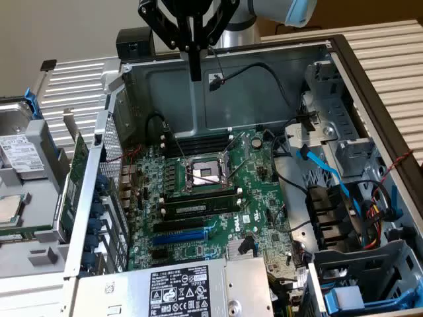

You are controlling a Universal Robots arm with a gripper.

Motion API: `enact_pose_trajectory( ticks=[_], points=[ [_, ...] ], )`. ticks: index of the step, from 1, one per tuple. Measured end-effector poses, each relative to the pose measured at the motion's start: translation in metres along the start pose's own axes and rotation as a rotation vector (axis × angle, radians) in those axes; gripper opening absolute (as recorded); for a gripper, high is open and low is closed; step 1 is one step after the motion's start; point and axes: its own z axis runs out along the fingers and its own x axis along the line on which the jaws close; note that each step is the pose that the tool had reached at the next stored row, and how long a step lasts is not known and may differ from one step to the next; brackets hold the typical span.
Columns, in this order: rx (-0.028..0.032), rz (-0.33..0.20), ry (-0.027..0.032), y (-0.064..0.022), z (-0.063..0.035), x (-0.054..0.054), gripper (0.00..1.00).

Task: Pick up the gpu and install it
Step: 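Reach for the gpu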

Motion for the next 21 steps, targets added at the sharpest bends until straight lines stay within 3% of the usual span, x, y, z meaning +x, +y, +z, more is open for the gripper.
enact_pose_trajectory(
  ticks=[14,17,21],
  points=[
    [0.0000,0.000,0.0000,0.0000,0.0000,0.000,0.12],
    [-0.0003,0.000,0.0000,-0.0004,-0.0002,0.006,0.12],
    [-0.0004,0.000,-0.0005,-0.0016,-0.0007,0.023,0.12]
  ],
)
